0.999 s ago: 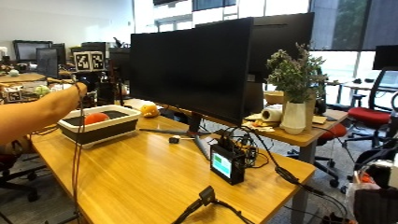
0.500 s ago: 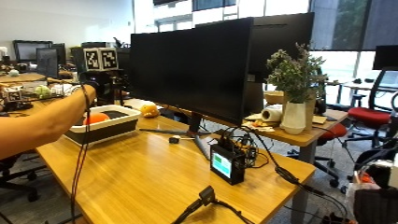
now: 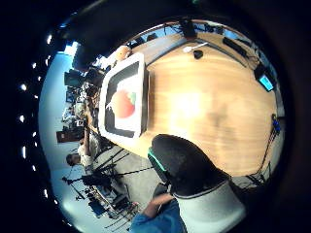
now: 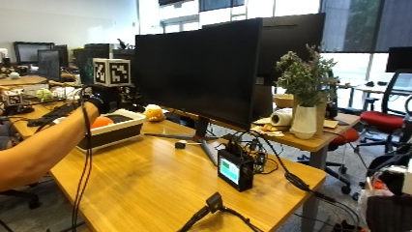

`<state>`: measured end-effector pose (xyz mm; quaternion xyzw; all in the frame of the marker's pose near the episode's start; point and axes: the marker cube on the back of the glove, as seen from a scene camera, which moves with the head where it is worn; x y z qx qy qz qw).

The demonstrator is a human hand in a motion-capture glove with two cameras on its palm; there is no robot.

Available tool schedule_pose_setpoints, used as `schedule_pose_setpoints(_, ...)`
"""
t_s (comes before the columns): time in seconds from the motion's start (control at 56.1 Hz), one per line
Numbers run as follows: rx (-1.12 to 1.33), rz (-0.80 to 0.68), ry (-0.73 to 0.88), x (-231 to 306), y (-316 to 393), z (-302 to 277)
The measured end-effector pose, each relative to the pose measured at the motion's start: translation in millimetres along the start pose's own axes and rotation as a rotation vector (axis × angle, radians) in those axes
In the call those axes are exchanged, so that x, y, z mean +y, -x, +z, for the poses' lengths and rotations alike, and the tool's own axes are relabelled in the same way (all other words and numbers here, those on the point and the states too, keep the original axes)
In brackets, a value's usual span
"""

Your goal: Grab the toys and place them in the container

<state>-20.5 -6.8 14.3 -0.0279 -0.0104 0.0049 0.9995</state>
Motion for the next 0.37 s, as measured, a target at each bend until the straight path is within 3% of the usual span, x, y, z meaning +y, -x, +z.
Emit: schedule_pose_setpoints(0.375,-0.009,0.023,0.010,9,-22,14)
